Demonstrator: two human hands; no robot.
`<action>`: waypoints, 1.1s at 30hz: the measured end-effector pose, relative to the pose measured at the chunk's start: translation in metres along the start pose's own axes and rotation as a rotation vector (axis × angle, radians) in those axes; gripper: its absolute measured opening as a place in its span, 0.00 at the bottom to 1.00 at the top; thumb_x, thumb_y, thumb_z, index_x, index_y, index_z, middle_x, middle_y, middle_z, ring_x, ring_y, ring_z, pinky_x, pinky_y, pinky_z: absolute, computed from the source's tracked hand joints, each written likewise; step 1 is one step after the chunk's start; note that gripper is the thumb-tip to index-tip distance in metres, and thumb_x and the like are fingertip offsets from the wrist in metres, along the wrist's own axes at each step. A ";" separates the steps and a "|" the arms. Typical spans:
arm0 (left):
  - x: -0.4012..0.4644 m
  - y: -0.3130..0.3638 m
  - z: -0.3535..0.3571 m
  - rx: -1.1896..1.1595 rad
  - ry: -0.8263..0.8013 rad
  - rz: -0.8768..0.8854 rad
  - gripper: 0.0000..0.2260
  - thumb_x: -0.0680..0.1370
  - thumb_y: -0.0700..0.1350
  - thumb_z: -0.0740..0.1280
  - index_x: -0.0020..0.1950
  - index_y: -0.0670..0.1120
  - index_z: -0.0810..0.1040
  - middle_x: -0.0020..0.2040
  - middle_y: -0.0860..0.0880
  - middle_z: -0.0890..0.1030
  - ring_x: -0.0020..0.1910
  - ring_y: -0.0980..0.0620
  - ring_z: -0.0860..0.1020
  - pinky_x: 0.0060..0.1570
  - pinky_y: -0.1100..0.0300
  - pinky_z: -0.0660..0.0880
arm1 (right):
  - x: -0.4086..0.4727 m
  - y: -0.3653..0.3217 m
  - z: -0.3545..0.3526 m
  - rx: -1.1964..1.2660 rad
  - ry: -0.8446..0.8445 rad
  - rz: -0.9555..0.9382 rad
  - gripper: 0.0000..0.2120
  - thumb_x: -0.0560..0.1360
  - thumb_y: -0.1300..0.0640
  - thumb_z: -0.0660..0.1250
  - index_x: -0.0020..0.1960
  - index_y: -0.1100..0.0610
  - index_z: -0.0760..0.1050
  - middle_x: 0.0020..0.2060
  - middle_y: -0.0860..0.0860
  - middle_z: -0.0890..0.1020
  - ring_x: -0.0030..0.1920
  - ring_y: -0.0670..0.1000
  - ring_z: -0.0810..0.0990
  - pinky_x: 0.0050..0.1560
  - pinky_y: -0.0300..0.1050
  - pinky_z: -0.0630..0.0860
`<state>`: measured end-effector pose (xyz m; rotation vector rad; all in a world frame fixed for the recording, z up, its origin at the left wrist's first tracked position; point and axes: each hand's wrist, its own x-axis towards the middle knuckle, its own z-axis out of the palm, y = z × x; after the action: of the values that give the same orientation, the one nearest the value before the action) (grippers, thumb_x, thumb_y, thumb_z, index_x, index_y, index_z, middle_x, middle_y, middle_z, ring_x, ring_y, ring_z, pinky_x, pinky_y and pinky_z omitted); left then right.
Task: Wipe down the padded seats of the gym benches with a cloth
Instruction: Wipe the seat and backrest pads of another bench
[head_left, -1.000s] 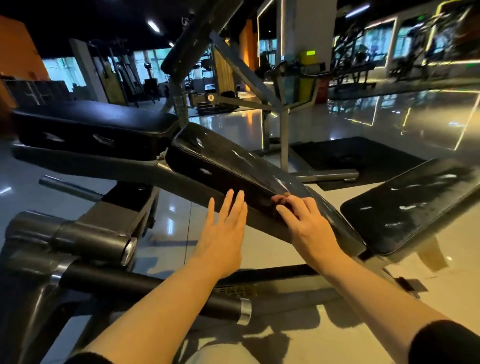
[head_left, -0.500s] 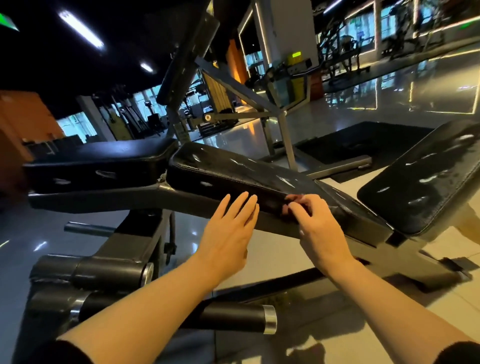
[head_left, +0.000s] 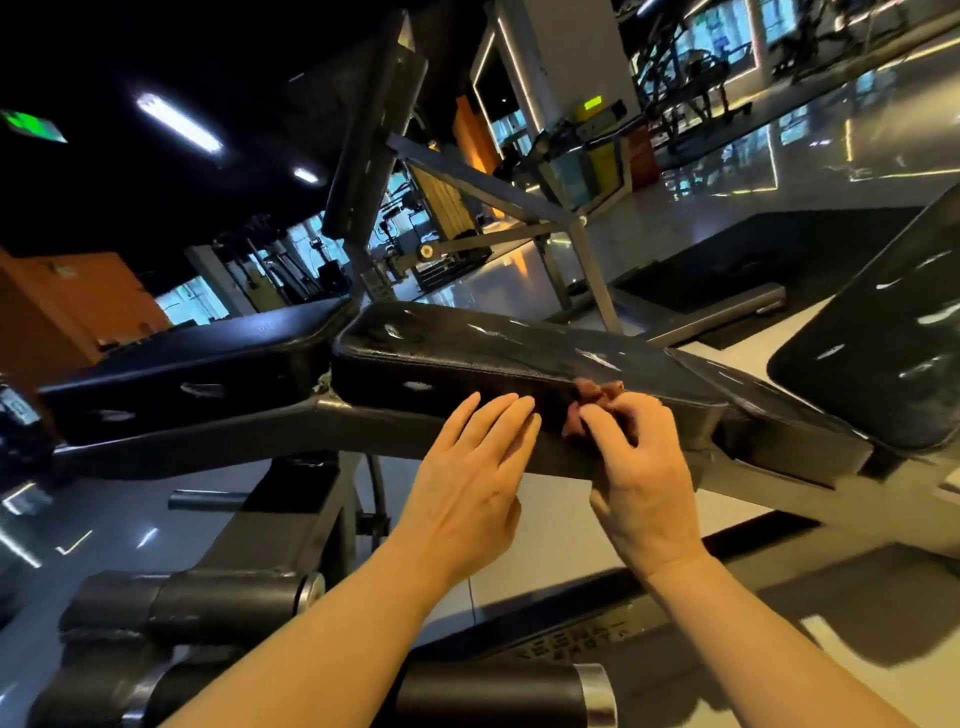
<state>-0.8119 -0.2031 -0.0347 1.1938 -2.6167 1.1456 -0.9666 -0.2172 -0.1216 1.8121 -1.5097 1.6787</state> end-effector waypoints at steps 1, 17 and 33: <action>0.000 0.000 -0.001 -0.025 0.011 -0.001 0.32 0.67 0.44 0.72 0.70 0.40 0.71 0.71 0.42 0.70 0.71 0.44 0.66 0.73 0.46 0.59 | 0.002 -0.009 0.004 0.026 0.016 -0.028 0.20 0.68 0.63 0.73 0.59 0.62 0.77 0.55 0.62 0.77 0.54 0.61 0.77 0.50 0.43 0.76; 0.002 0.001 -0.001 -0.165 0.151 -0.051 0.23 0.68 0.37 0.72 0.63 0.39 0.76 0.63 0.43 0.75 0.63 0.47 0.71 0.67 0.48 0.68 | 0.004 -0.035 0.021 0.162 0.145 0.050 0.20 0.70 0.67 0.71 0.62 0.60 0.75 0.59 0.62 0.75 0.57 0.57 0.72 0.58 0.39 0.69; 0.002 0.006 -0.004 -0.072 0.105 -0.078 0.25 0.68 0.41 0.73 0.64 0.39 0.76 0.64 0.41 0.75 0.65 0.43 0.71 0.67 0.51 0.67 | -0.003 0.003 0.004 0.016 0.110 0.194 0.13 0.68 0.67 0.71 0.52 0.61 0.78 0.54 0.62 0.76 0.53 0.60 0.73 0.52 0.43 0.68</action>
<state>-0.8180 -0.1992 -0.0349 1.1780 -2.4888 1.0607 -0.9656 -0.2201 -0.1270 1.5959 -1.6740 1.8497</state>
